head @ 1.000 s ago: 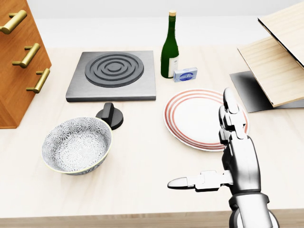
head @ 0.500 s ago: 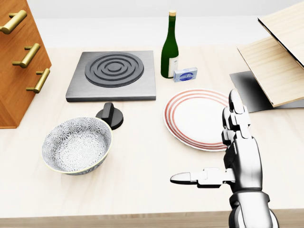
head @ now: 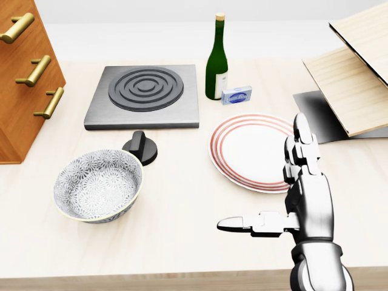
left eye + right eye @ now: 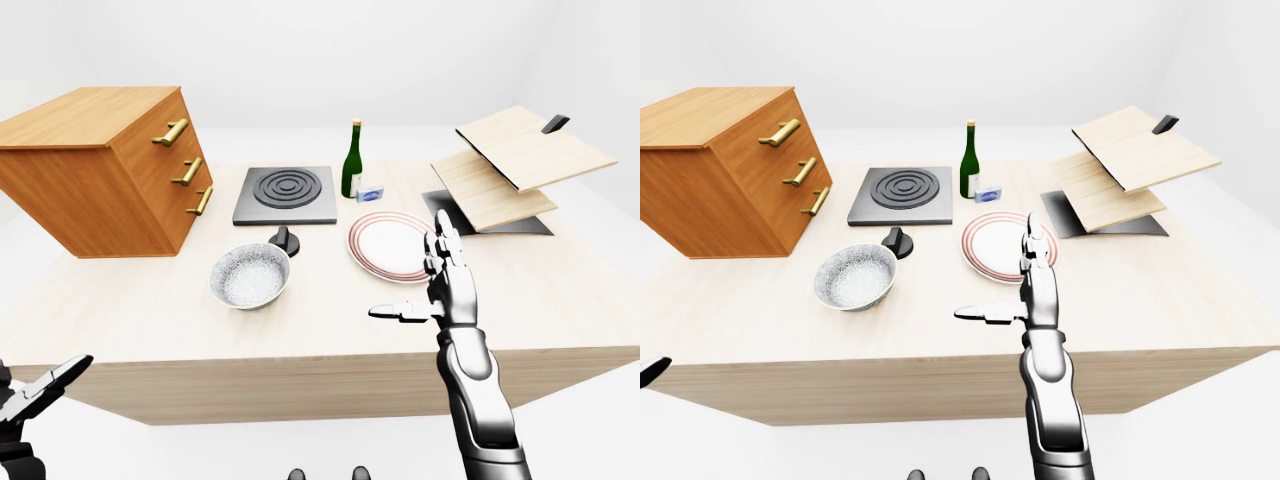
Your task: Pick up the akita bowl and put it on the plate.
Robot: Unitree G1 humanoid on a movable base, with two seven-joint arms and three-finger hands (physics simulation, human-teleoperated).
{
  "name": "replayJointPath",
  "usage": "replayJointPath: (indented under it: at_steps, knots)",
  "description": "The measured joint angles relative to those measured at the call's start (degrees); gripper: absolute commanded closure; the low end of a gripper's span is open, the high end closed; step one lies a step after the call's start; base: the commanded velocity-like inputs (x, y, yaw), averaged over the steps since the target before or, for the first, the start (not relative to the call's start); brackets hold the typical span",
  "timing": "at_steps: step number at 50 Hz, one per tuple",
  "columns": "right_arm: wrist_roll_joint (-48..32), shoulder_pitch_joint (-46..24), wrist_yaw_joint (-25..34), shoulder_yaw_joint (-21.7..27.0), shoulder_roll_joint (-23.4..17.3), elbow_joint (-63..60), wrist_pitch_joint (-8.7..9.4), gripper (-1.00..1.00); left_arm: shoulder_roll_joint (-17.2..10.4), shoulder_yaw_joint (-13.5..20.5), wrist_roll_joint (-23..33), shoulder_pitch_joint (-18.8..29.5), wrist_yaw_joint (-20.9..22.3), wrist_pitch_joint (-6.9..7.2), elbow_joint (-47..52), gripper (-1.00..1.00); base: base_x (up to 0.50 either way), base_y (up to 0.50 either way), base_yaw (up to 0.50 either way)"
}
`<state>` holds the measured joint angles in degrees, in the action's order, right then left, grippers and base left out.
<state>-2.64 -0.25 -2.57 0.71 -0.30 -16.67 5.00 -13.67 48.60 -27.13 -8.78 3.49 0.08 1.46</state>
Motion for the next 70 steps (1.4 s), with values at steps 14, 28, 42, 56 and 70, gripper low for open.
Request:
replayJointPath:
  at_steps: [14,28,42,56,70]
  knots:
    - [-0.11,-0.12,-0.02,-0.07,0.03,-0.13,0.00,-1.00,0.20,0.04,-0.12,-0.19,-0.12,0.47,0.42,-1.00,0.00,0.00,0.00]
    - [-0.04,-0.28,-0.16,-0.08,0.06,-0.09,0.00,-1.00,0.25,-0.14,-0.12,-0.09,-0.04,1.00,0.85,-1.00,0.00,0.00,0.00]
    - [0.49,-0.20,0.35,-0.28,0.10,-0.07,0.00,-1.00,0.29,-0.23,-0.03,-0.01,-0.05,0.91,0.77,-1.00,0.00,0.00,0.00]
    - [1.20,-0.02,1.05,-0.54,0.13,-0.18,0.00,-1.00,0.33,-0.30,0.18,-0.18,0.06,0.44,0.52,-1.00,0.03,0.00,0.00]
    - [1.31,-0.04,1.35,-0.58,0.07,-0.40,0.00,-1.00,0.35,-0.35,0.28,-0.16,0.15,-0.08,0.19,-1.00,0.40,0.00,0.00]
